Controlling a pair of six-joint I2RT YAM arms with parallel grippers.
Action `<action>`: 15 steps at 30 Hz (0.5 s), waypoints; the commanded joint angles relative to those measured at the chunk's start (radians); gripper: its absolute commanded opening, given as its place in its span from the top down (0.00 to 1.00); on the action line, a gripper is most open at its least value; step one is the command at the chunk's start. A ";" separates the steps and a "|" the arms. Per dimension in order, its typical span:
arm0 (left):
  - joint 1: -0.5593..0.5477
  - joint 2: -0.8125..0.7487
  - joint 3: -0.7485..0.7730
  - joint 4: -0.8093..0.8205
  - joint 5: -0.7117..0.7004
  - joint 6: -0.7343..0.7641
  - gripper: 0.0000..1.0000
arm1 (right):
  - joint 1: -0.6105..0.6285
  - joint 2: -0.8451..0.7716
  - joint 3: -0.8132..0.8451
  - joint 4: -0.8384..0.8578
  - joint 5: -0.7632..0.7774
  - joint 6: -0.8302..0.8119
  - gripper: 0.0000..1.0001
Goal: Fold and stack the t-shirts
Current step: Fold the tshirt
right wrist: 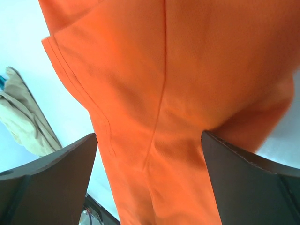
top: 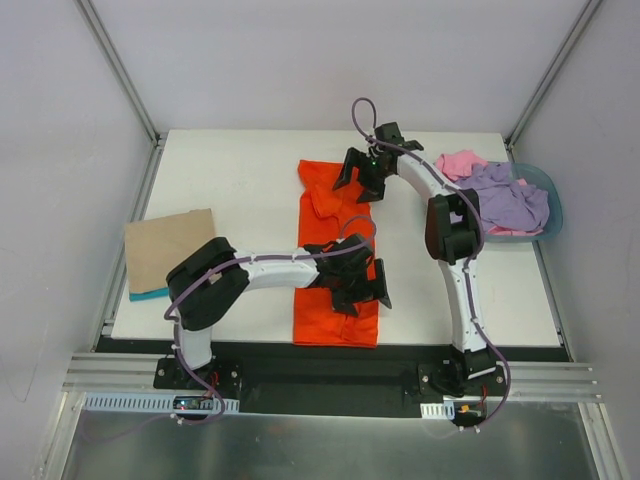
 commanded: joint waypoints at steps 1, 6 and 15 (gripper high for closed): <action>-0.014 -0.094 -0.024 -0.014 -0.126 0.003 0.01 | -0.022 -0.190 -0.038 -0.091 0.047 -0.078 0.03; -0.042 -0.200 -0.047 -0.024 -0.178 0.042 0.01 | -0.022 -0.287 -0.048 -0.116 0.045 -0.092 0.03; -0.057 -0.432 -0.147 -0.173 -0.279 0.164 0.01 | -0.013 -0.641 -0.470 -0.027 0.125 -0.127 0.03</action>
